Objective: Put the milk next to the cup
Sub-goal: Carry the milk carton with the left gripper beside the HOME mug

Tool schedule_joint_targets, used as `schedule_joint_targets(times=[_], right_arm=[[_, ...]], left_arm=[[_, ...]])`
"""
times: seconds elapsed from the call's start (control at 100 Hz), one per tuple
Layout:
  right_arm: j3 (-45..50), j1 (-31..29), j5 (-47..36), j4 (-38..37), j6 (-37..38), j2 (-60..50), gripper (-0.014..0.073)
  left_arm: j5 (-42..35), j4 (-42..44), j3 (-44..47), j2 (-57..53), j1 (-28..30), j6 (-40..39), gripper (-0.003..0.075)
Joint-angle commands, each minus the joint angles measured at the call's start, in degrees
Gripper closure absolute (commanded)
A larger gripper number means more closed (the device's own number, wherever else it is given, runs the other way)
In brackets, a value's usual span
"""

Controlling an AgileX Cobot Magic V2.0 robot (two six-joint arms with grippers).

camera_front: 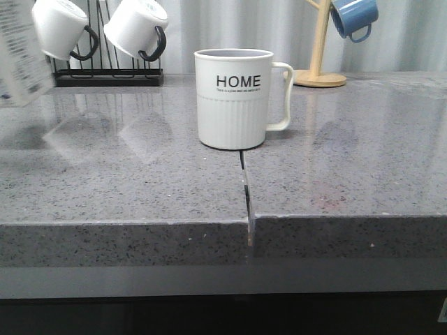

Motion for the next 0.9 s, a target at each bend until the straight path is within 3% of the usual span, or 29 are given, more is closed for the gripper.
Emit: schedule_joint_targets(times=[0.0,0.44,0.77,0.82,0.89], right_arm=[[-1.53,-0.29,-4.07,-0.22,0.03,0.48,0.0632],[-1.53,-0.29,-4.29,-0.22,0.03,0.48,0.0632],[-1.53,-0.29,-4.72,-0.22,0.03,0.48,0.0632],[-1.53,-0.29,-4.72,-0.22,0.03,0.48,0.0632],[-1.53,-0.29,-4.72,-0.22,0.03,0.48,0.0632]], left_arm=[[-5.73,-1.64,-3.62,0.82,-3.03,-0.50,0.0438],[-9.40,-5.00,-11.76,15.47,-15.68,2.44,0.0438],[-10.80,-5.63,-11.79,19.00,-18.88,2.44,0.0433],[-10.53,-5.30,-11.79,19.00,-18.88,2.44,0.0409],[-10.54,-5.30,-11.79,19.00,-18.88,2.44,0.0313]])
